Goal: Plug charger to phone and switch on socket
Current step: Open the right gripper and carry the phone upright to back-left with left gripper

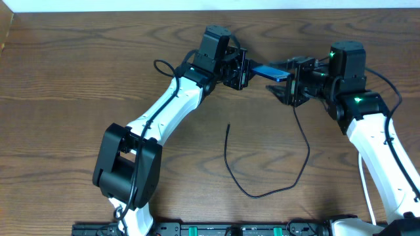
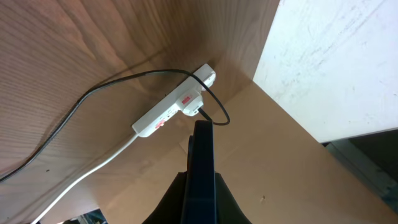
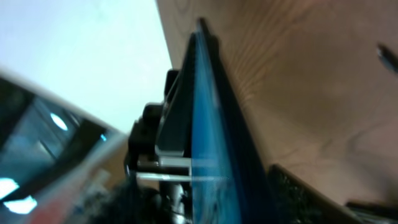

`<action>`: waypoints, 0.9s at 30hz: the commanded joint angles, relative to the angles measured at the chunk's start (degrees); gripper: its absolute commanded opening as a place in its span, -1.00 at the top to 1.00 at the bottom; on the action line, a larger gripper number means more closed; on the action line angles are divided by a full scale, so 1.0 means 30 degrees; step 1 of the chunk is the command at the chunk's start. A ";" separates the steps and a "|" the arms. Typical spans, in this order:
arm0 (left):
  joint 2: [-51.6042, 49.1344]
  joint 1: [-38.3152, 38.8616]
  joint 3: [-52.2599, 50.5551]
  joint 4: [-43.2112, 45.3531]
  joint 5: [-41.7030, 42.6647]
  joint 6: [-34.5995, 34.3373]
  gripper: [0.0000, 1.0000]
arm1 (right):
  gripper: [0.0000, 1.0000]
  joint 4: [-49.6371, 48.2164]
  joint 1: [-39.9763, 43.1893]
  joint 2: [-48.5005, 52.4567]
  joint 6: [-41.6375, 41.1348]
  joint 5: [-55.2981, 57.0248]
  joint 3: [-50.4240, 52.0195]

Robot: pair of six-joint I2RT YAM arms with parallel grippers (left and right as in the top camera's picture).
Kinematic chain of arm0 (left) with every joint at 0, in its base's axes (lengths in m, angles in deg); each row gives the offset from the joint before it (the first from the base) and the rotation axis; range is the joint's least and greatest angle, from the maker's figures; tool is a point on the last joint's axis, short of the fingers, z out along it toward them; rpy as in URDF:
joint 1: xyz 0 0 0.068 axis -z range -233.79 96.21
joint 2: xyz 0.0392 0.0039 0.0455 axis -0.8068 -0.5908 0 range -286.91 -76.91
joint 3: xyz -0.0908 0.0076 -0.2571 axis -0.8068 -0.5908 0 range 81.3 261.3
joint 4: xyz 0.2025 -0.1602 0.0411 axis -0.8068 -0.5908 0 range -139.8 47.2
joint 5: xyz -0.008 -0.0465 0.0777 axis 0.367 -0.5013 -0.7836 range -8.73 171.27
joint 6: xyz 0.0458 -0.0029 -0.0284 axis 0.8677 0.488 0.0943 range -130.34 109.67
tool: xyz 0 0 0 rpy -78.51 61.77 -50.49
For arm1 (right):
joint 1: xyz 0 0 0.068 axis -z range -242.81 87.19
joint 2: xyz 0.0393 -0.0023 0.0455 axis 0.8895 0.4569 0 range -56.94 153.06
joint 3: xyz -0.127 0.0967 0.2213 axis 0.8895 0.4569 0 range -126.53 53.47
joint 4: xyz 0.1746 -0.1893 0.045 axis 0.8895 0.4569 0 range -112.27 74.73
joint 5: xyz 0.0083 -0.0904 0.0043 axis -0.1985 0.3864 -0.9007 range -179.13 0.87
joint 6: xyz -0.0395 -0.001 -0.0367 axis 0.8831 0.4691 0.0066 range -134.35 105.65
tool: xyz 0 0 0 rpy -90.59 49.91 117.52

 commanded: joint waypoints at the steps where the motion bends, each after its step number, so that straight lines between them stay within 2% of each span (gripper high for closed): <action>1: 0.0554 -0.0124 0.0131 0.0175 -0.0015 0.0036 0.85 | -0.55 -0.0423 -0.0204 -0.0036 0.0954 -0.0277 -0.0277; 6: 0.0554 -0.0685 0.0131 0.0175 -0.0015 0.0408 0.85 | -0.91 -0.1013 -0.0197 -0.0036 0.1333 -0.0488 -0.0277; 8: 0.0554 -0.1100 0.0131 0.0168 -0.0015 0.0998 0.85 | -0.99 -0.1013 -0.0102 -0.0036 0.2025 -0.0576 -0.0277; 13: 0.0554 -0.2739 0.0131 0.0168 0.0925 0.2834 0.86 | -0.99 -0.1005 0.0138 -0.0036 0.4794 -0.1151 -0.0277; 18: 0.0554 -0.4903 0.0131 0.0160 0.4925 0.4823 0.85 | -0.99 -0.0481 0.0386 -0.0036 0.8123 -0.1501 -0.0277; 20: 0.0554 -0.5880 0.0131 0.0160 0.7257 0.6368 0.85 | -0.99 0.0036 0.0379 -0.0036 0.9588 -0.1501 -0.0277; 24: 0.0554 -0.7446 0.0124 0.0160 1.1067 1.1402 0.86 | -0.98 0.1071 0.0357 -0.0036 1.2138 -0.1486 -0.0277; 25: 0.0554 -0.8000 0.0095 0.0160 1.2568 1.3427 0.86 | -0.98 0.1122 0.0262 -0.0036 1.3304 -0.1472 -0.0277; 27: 0.0554 -0.8517 0.0022 0.0160 1.4018 1.5038 0.86 | -0.99 0.1115 0.0007 -0.0036 1.4047 -0.1392 -0.0270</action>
